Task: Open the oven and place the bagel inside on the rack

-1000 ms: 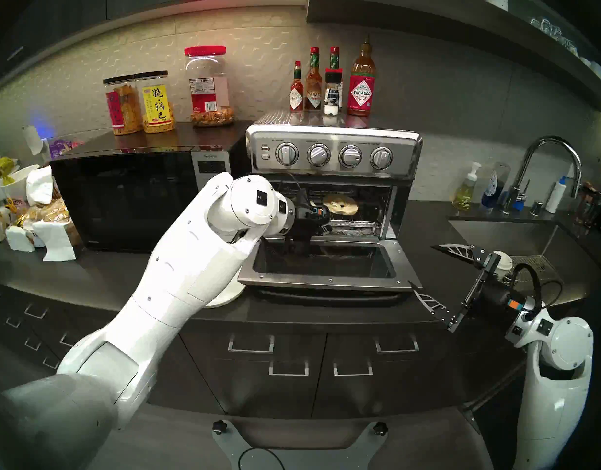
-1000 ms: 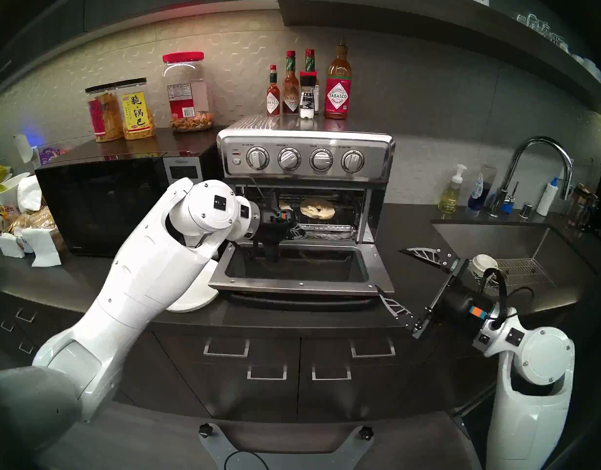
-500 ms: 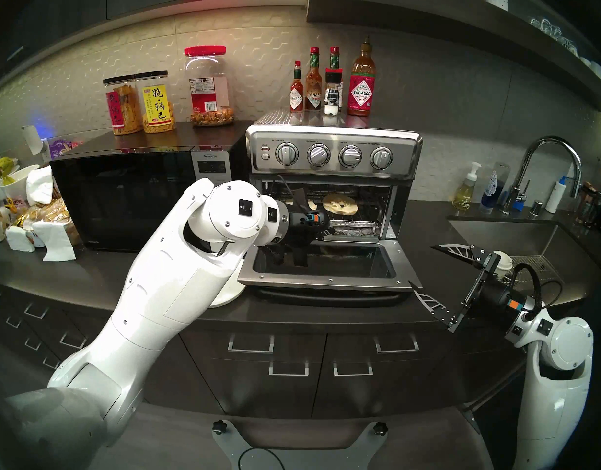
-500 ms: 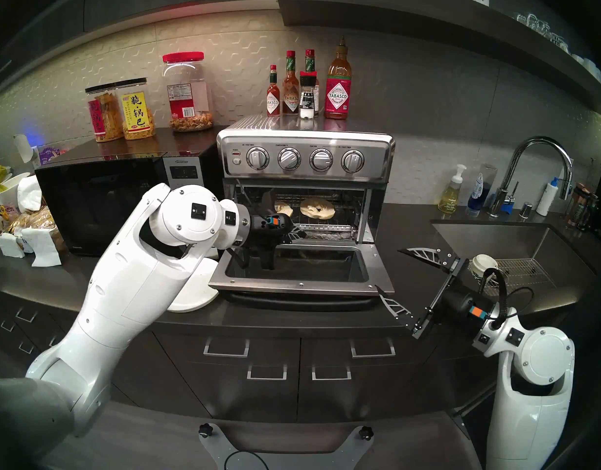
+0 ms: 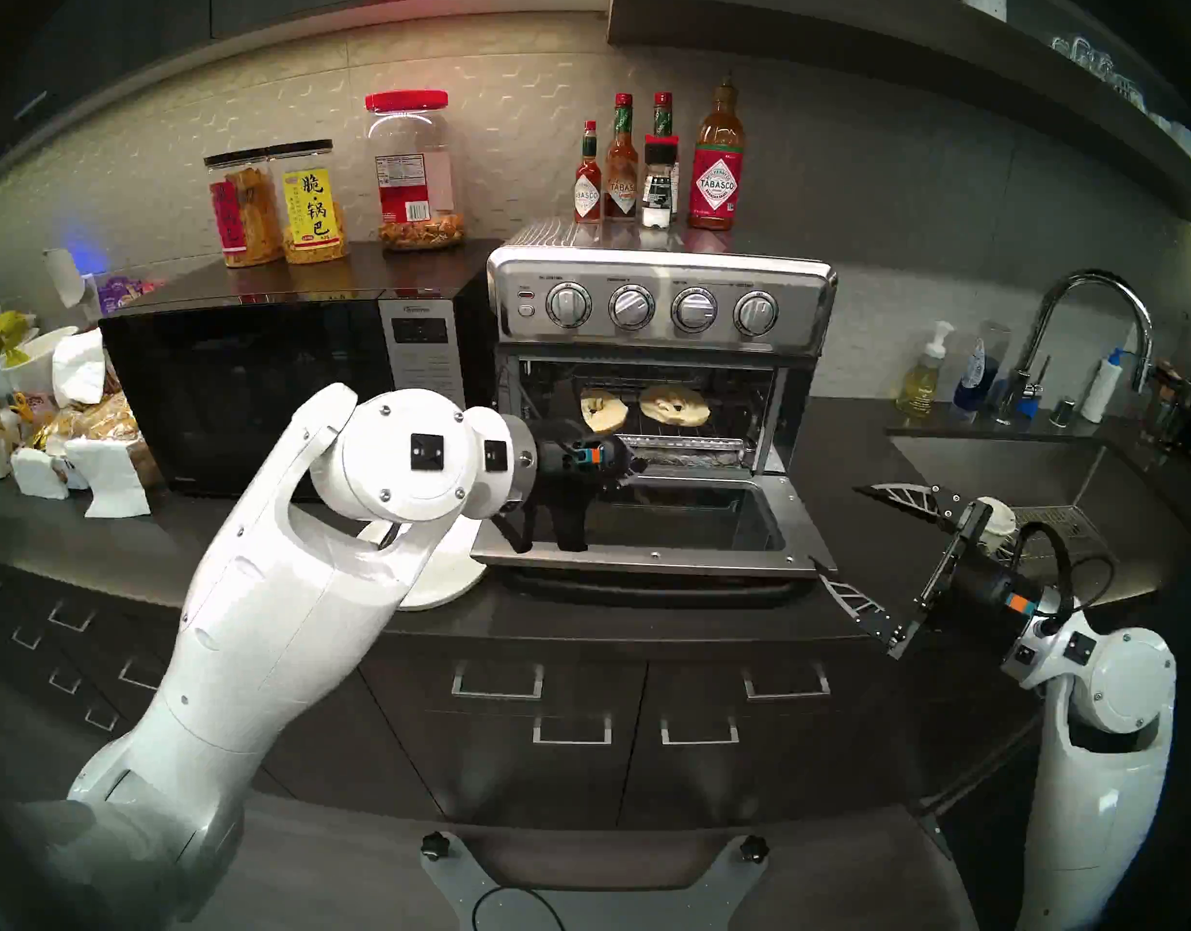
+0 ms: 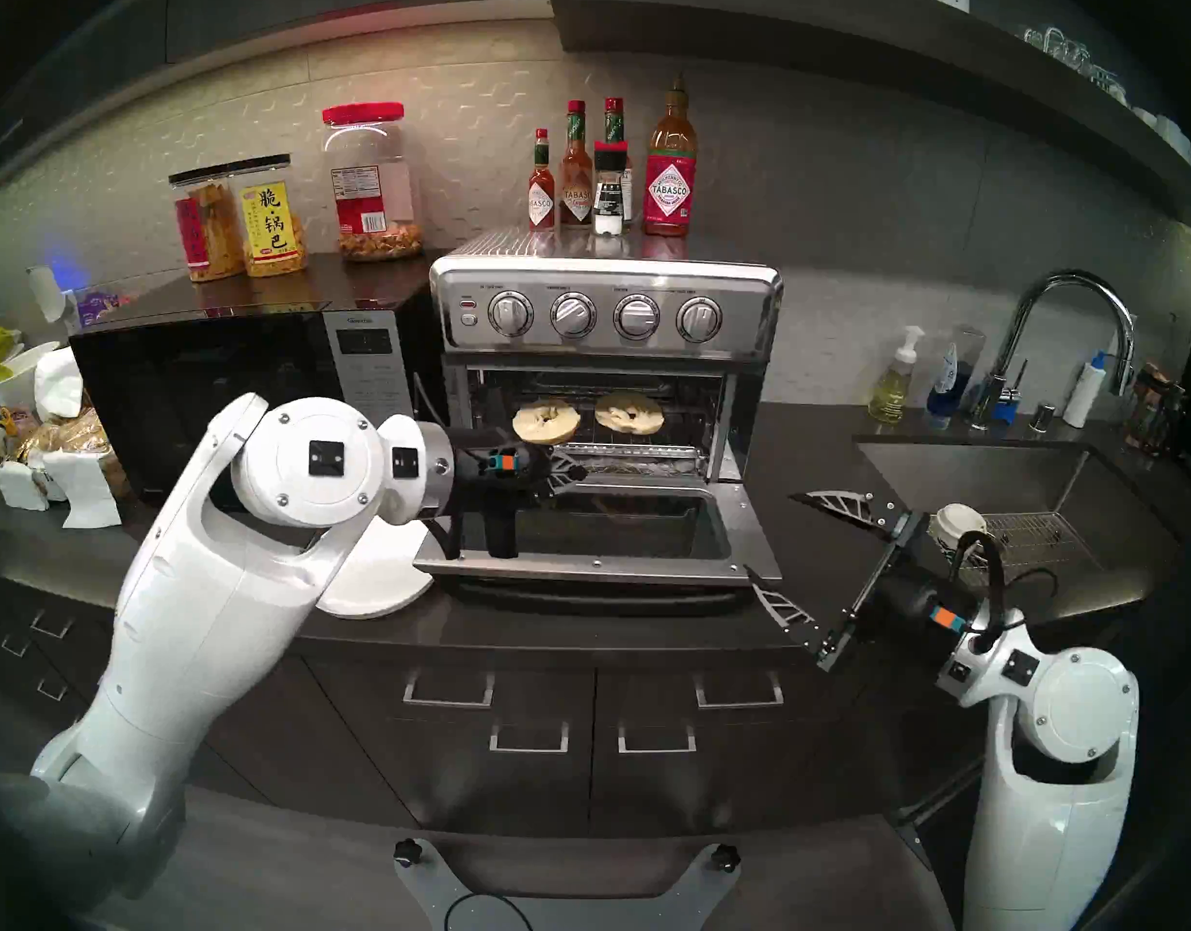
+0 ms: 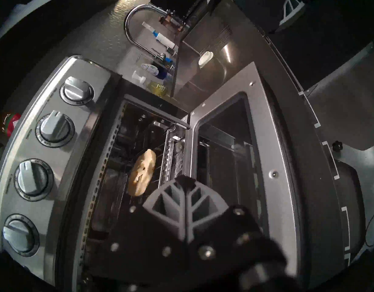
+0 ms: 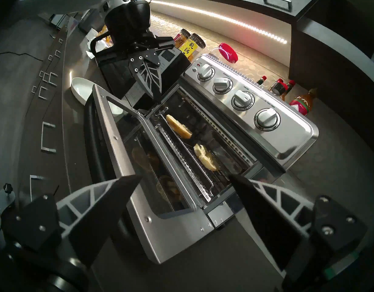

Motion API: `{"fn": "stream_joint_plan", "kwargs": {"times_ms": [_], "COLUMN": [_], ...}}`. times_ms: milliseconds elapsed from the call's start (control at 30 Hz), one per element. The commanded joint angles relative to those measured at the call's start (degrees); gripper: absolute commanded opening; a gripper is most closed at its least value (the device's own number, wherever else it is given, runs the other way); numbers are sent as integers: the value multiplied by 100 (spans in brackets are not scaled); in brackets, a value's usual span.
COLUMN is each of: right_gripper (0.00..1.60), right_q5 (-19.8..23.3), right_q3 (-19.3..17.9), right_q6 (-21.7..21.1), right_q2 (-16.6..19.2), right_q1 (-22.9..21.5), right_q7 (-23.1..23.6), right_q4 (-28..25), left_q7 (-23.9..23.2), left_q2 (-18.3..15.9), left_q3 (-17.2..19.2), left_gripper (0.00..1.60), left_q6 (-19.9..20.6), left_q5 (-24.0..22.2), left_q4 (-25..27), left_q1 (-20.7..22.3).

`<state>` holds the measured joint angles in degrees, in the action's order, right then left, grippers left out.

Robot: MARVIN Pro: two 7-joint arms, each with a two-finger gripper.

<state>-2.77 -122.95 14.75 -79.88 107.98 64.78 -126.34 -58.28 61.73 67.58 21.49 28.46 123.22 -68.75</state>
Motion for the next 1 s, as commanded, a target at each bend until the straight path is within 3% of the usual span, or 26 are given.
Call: {"fn": "stream_joint_plan", "kwargs": {"times_ms": [0, 400, 833, 900, 967], "right_gripper": [160, 160, 160, 160, 160], "right_q5": [43, 44, 34, 34, 30], "right_q3": [10, 10, 11, 11, 11], "right_q6": [-2, -2, 3, 4, 5], "right_q2": [7, 7, 6, 6, 6], "right_q1": [-32, -32, -33, -33, -33], "right_q7": [5, 5, 1, 1, 0], "right_q4": [-76, -76, -70, -69, -66], "left_q7": [316, 1113, 2312, 2335, 2542], "left_q2": [-324, -1032, -1032, -1049, -1010], "left_q3": [311, 858, 1489, 1458, 1620], "left_gripper": [0, 0, 0, 0, 0], "left_q6": [160, 688, 993, 1038, 1085], "left_q5": [4, -25, 2, -9, -4], "left_q4": [656, 1550, 1678, 1678, 1678], "left_q1": [-652, -1682, -2766, -2705, -2993]}}
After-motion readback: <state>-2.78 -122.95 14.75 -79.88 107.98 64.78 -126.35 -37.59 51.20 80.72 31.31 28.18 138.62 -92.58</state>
